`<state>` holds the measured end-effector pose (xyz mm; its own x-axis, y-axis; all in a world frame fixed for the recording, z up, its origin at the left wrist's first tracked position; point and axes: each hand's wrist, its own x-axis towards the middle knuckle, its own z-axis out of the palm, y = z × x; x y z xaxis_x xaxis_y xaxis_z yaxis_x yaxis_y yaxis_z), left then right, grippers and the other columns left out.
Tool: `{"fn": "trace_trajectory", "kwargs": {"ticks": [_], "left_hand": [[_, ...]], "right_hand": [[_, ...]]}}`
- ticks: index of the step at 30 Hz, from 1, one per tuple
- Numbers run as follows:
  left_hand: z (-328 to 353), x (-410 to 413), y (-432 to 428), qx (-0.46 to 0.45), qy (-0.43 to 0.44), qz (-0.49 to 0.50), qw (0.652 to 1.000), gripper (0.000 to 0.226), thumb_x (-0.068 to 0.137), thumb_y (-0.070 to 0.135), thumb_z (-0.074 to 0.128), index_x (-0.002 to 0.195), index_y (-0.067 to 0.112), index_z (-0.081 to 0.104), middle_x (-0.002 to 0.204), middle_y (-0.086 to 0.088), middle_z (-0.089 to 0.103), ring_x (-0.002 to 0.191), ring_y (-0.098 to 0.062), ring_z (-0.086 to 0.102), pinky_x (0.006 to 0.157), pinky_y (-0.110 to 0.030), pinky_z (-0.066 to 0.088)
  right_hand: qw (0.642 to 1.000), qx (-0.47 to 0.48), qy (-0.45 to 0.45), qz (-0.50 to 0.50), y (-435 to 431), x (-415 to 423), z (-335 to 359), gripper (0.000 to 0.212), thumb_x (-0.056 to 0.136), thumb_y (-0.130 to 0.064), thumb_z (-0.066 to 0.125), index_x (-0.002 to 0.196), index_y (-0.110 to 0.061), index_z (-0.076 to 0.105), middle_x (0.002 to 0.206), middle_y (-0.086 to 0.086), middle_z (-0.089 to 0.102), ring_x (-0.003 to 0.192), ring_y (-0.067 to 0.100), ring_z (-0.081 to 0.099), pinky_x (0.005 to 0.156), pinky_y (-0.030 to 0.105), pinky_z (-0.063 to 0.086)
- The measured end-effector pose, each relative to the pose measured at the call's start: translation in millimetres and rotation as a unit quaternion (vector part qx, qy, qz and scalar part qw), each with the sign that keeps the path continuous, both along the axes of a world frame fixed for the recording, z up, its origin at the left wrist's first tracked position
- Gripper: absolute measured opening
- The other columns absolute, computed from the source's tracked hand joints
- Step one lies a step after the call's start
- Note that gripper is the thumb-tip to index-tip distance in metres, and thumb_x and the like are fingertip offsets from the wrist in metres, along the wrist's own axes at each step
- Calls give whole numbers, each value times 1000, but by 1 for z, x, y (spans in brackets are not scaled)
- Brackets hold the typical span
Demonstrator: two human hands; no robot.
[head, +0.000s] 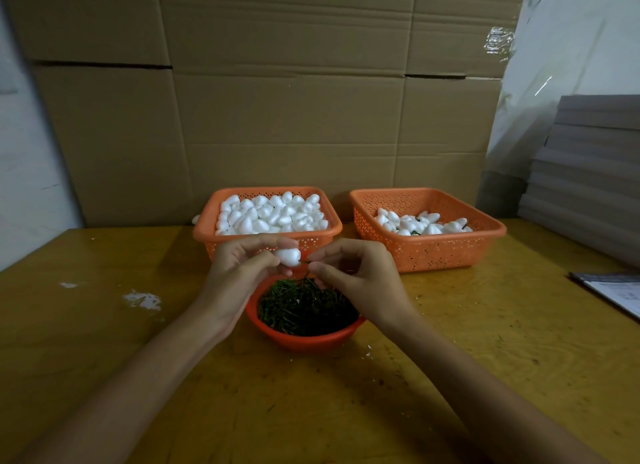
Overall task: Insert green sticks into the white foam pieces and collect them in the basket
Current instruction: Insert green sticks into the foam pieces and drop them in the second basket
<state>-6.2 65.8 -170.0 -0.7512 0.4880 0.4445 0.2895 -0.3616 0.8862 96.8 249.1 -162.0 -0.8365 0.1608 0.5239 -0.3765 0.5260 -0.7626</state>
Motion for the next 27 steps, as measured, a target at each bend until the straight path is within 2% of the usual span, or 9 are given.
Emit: {"fn": "trace_trajectory", "kwargs": {"ticks": [5,10,14,18,22,27], "left_hand": [[-2,-2,0,0,-1,-2,1000,38,95,-13,55,96,12,84,99,-17,78,89,-22,73,77,-27,60],[-4,-2,0,-28,51,-8,998,22,89,0,71,104,13,79,111,-12,78,106,-24,75,81,-29,61],[-7,-2,-1,-33,79,-19,996,23,86,4,79,105,17,79,113,-10,79,110,-27,75,86,-27,61],[-4,-1,-1,-20,69,-34,997,37,79,15,88,111,25,74,115,-10,79,112,-28,75,90,-28,60],[-5,3,2,-53,137,-20,989,23,84,19,89,105,20,78,115,-6,79,112,-25,74,89,-27,60],[-7,1,3,-64,147,-12,987,21,84,17,88,104,20,80,115,-4,79,112,-23,74,90,-26,59]], "right_hand": [[1000,-2,2,-16,-2,1,-1,12,92,-10,78,104,-11,79,86,1,80,77,13,77,79,35,65],[999,-5,23,-23,-5,1,-1,15,89,-8,81,100,-10,71,83,2,80,73,14,78,75,41,65],[999,-13,30,-18,-6,1,-4,23,88,-5,81,101,-10,63,81,4,80,71,15,78,74,46,65],[999,4,28,-18,-6,0,-6,27,89,-8,81,104,-9,59,83,1,80,73,12,77,75,46,63],[997,59,37,-30,-8,0,-8,33,90,-9,80,109,-9,53,85,-1,81,81,9,77,80,47,62],[997,63,36,-22,-8,1,-9,39,90,-8,80,112,-10,48,85,-1,80,81,11,77,78,50,62]]}}
